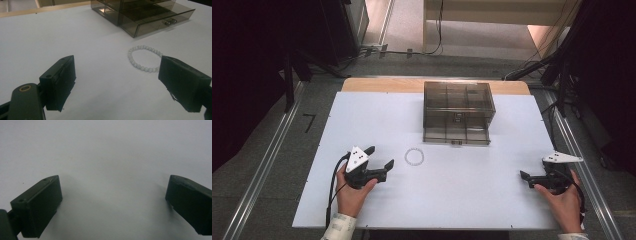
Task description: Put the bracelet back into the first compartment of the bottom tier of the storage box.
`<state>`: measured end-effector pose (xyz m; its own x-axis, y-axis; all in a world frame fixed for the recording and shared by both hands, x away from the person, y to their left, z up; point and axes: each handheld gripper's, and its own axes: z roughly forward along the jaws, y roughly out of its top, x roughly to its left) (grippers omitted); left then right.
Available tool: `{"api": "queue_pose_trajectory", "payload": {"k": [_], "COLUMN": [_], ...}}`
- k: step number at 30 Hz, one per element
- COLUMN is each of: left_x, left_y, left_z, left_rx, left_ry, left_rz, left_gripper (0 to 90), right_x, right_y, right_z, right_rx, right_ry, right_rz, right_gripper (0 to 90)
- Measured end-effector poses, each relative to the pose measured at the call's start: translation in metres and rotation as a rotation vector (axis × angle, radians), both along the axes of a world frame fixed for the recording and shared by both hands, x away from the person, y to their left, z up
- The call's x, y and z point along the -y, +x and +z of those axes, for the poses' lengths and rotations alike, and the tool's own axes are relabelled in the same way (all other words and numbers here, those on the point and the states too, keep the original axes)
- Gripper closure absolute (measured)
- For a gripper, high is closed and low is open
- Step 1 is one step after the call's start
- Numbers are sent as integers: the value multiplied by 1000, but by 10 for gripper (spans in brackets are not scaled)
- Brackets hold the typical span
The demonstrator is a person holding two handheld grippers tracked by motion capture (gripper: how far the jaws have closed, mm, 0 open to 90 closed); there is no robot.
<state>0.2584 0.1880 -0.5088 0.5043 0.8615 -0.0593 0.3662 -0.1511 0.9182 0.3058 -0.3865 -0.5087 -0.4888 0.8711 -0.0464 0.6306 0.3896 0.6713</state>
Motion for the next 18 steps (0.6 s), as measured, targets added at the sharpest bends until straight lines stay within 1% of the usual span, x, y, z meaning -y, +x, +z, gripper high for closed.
{"api": "queue_pose_trajectory", "payload": {"k": [4,5,6,7,8,9,12,16,17,18], "left_x": [4,8,8,11,15,15,19,24,28,31], "left_y": [3,6,6,7,9,9,13,18,20,22], "left_z": [0,0,0,0,0,0,0,0,0,0], "left_rx": [0,-4,-4,-5,-7,-7,-23,-32,-37,-35], "left_ry": [-3,7,7,8,22,22,23,25,35,39], "left_rz": [-2,-7,-7,-6,-4,-4,-3,0,0,2], "left_gripper": [200,219,226,226,226,226,244,265,304,351], "right_x": [0,0,0,0,0,0,0,0,0,0], "right_y": [0,0,0,0,0,0,0,0,0,0], "right_z": [0,0,0,0,0,0,0,0,0,0], "right_rx": [0,0,0,0,0,0,0,0,-1,0], "right_ry": [0,-1,-1,0,-1,0,0,0,0,0], "right_rz": [0,1,1,0,1,0,0,0,0,0], "right_gripper": [0,0,0,0,0,0,0,0,0,0]}}
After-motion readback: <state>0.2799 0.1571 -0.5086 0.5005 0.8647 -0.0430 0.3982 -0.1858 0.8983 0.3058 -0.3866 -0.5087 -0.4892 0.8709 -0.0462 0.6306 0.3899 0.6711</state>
